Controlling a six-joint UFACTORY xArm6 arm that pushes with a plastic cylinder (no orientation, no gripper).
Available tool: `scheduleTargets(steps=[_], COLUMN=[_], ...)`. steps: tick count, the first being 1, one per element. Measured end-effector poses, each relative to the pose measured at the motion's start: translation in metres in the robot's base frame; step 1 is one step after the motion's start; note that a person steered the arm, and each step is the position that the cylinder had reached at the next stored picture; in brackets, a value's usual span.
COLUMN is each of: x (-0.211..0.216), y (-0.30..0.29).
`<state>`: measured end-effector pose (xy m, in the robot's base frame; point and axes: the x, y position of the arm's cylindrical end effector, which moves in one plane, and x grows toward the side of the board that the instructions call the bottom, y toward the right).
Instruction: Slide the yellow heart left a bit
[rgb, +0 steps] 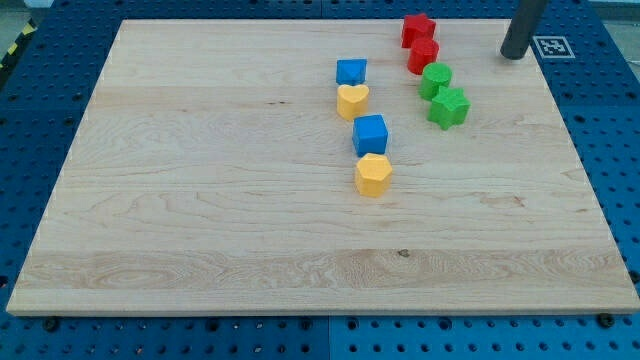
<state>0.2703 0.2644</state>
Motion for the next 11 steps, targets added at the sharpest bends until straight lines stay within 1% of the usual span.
scheduleTargets(steps=[4, 5, 6, 7, 8, 9, 10, 11], x=[0.001, 0.036, 0.104, 0.153, 0.161, 0.19, 0.193, 0.167], y=[-0.008, -0.008, -0.008, -0.008, -0.008, -0.037, -0.083, -0.128])
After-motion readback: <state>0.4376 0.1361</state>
